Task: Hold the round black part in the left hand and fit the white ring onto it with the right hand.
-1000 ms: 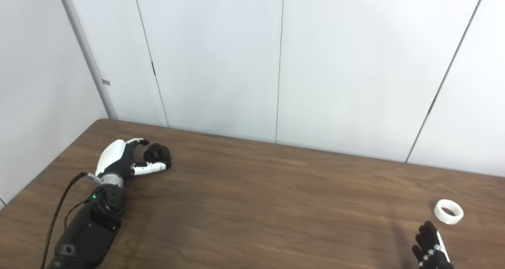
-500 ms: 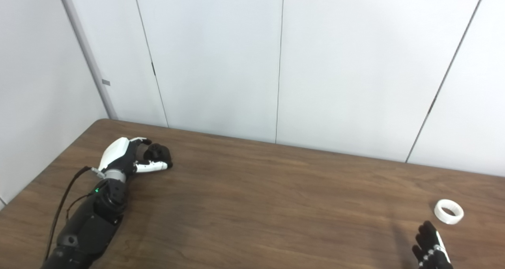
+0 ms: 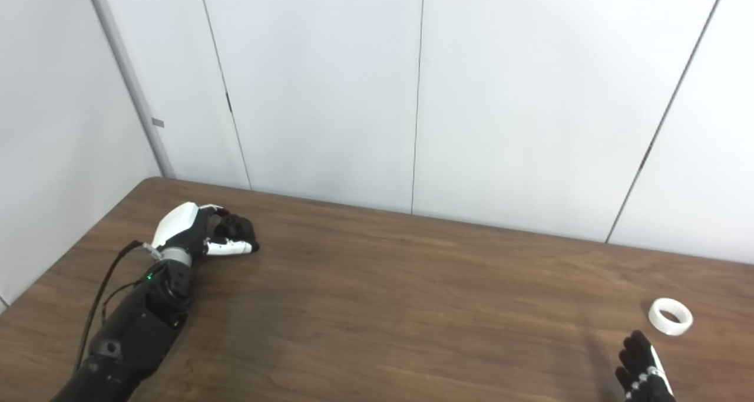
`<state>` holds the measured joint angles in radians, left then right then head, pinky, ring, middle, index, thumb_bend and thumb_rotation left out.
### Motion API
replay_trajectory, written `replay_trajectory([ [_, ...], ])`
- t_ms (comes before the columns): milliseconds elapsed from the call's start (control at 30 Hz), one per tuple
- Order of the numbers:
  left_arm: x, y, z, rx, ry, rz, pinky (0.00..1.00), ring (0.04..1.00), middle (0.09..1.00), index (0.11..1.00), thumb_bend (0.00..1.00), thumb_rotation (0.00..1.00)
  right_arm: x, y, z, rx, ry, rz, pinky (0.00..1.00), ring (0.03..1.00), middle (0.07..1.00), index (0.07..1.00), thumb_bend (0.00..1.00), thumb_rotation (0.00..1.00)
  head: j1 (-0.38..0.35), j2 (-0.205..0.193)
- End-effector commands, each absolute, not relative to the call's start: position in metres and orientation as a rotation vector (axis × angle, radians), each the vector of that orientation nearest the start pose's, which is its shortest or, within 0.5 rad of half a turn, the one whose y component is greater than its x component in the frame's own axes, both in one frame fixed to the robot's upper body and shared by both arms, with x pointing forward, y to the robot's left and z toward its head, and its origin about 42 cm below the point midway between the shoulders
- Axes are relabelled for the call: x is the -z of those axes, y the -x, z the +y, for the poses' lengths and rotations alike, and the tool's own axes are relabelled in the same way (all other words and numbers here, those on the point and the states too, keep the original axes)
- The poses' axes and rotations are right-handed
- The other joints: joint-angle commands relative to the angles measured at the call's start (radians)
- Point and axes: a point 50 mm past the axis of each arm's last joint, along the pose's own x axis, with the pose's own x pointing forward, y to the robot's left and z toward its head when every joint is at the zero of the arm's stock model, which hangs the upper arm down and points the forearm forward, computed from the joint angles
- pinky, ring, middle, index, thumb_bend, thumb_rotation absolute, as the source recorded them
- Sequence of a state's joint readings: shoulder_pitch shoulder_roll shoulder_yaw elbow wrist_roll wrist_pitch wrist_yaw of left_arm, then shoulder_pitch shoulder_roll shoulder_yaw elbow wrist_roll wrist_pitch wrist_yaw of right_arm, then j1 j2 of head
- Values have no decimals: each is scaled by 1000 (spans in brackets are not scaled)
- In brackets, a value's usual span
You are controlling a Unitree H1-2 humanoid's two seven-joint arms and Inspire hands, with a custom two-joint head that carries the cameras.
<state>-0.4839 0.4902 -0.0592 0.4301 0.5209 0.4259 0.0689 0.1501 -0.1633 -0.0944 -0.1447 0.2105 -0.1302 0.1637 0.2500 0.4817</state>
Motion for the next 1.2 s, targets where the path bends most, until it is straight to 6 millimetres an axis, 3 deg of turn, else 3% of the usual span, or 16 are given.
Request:
replay_trajectory([
  [0, -214, -442, 403, -398, -1036, 241, 1000, 984, 929, 790, 903, 370, -92, -215, -281, -36, -54, -74, 1000, 998, 986, 964, 620, 967, 1, 0],
  [700, -210, -440, 407, -408, -1013, 264, 1000, 982, 931, 771, 902, 354, -94, -214, -283, -36, -32, -70, 1000, 1000, 984, 962, 623, 989, 5, 11],
  [1167, -190, -437, 406, -404, -980, 268, 1000, 989, 930, 794, 911, 416, -97, -213, -284, -42, -27, -70, 1000, 1000, 988, 969, 614, 997, 4, 19],
])
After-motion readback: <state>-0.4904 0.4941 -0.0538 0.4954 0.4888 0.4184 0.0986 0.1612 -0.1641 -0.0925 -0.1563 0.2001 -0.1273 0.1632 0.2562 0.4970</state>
